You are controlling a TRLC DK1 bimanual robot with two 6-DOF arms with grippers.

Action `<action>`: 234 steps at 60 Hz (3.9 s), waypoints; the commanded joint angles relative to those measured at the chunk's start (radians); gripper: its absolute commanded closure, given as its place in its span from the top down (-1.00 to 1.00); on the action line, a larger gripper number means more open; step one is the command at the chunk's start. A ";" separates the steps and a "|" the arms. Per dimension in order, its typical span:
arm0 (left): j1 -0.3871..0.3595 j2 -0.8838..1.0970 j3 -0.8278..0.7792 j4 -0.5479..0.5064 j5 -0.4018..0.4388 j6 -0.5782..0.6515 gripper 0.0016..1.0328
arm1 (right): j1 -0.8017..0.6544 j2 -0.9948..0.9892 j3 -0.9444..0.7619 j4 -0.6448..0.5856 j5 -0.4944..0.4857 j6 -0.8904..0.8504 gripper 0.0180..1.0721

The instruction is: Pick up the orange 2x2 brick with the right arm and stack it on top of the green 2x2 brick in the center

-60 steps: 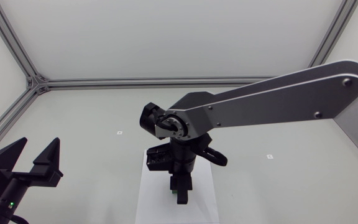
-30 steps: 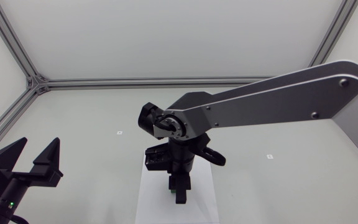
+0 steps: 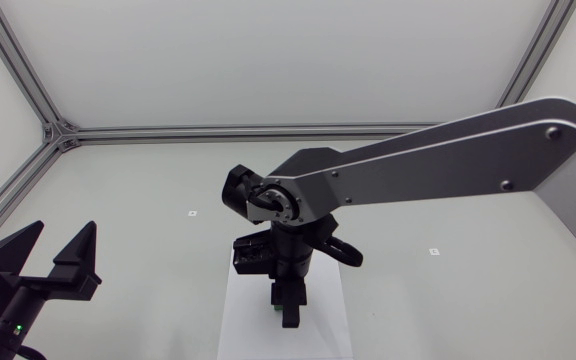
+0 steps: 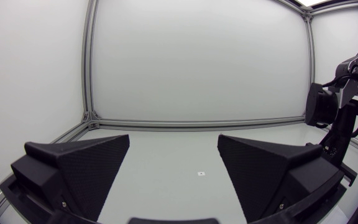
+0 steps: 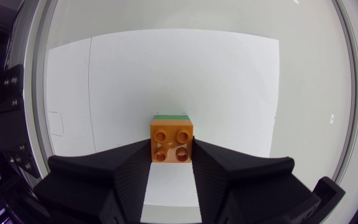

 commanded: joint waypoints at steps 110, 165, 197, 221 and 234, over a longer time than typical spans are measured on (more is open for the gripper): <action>0.003 -0.008 -0.041 -0.015 0.004 0.013 0.92 | 0.016 -0.019 -0.061 0.005 0.009 0.005 -0.33; 0.003 -0.008 -0.041 -0.015 0.004 0.013 0.92 | 0.008 -0.034 -0.058 0.022 0.010 0.008 0.12; 0.003 -0.008 -0.041 -0.015 0.004 0.013 0.92 | -0.007 -0.050 -0.045 0.030 0.016 0.017 0.42; 0.003 -0.008 -0.041 -0.015 0.004 0.013 0.92 | -0.010 -0.189 -0.068 -0.016 0.019 0.035 0.71; 0.003 -0.008 -0.041 -0.015 0.004 0.013 0.92 | -0.026 -0.327 -0.098 -0.064 0.032 0.051 0.91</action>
